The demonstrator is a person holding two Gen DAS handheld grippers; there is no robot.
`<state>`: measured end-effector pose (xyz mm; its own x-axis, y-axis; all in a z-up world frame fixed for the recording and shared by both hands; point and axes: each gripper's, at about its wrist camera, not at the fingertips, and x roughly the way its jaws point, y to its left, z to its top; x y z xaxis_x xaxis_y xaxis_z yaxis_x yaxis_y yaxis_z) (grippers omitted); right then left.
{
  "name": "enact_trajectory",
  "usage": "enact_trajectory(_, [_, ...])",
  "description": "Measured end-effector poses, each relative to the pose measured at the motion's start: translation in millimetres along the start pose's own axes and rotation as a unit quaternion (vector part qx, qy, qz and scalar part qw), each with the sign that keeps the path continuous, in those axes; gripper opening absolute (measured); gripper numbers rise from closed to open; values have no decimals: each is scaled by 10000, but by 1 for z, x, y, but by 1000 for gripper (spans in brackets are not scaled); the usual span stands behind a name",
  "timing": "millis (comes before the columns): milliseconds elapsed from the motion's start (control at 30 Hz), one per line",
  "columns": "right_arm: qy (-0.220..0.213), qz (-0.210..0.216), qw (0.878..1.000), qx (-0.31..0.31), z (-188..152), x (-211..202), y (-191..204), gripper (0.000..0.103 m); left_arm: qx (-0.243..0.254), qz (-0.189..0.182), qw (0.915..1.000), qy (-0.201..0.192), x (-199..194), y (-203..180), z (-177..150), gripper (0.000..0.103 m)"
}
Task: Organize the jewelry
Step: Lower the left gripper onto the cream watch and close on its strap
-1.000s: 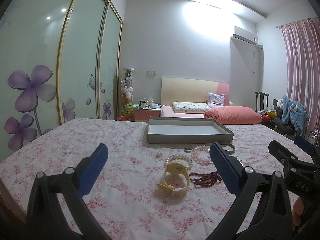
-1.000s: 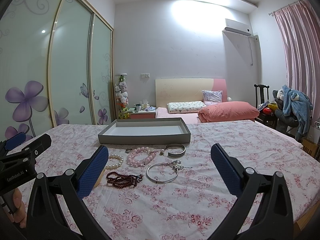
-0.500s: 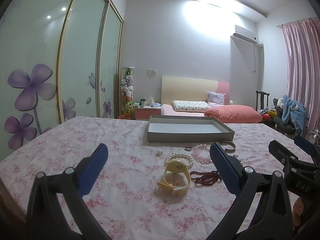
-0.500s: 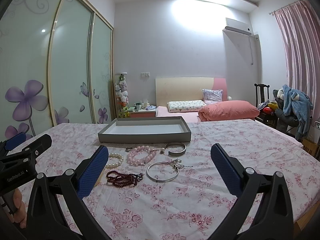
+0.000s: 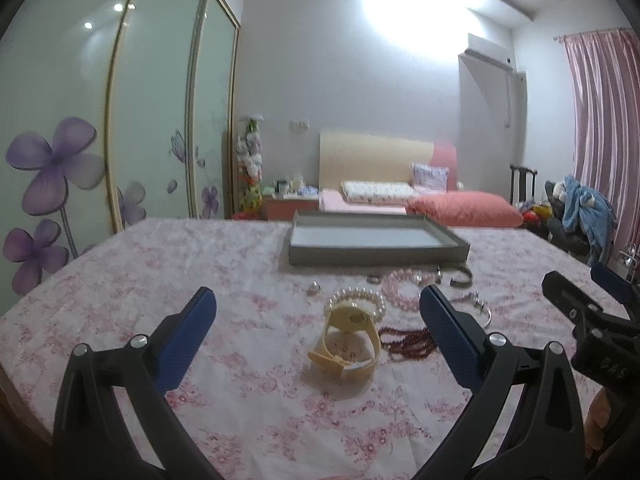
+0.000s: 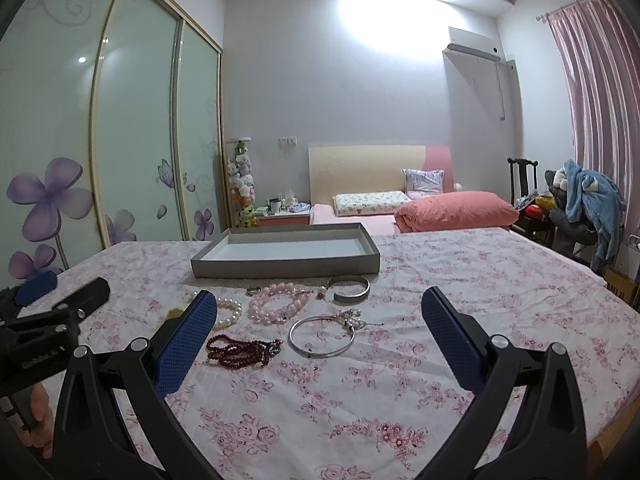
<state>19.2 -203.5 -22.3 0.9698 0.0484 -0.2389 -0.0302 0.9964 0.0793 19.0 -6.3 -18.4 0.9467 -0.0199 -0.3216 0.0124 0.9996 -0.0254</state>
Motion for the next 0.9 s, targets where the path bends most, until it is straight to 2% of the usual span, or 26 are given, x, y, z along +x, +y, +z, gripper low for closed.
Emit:
enact_trajectory(133, [185,-12,9998,26,-1,5,-2,101,72,-106,9985,530,26,-3,2,99])
enact_trajectory(267, [342,-20,9994,11,1,10,-3,101,242,-181,9936,1086,58,-8,1,99])
enact_trajectory(400, [516,3,9986,72,3,20,-5,101,363,-345,9858,1600,86,-14,-1,99])
enact_trajectory(433, [576,18,9983,106,3,22,-6,101,347,-414,9813,1849,95,-15,-4,99])
enact_trajectory(533, [708,45,9973,173,3,29,-8,101,241,-537,9733,2221,109,-16,-6,96])
enact_trajectory(800, [867,80,9960,217,3,39,-9,101,230,-435,9656,2554,131,-15,-6,86])
enact_trajectory(900, [928,94,9953,250,4,43,-9,101,292,-376,9616,2702,139,-16,-9,78])
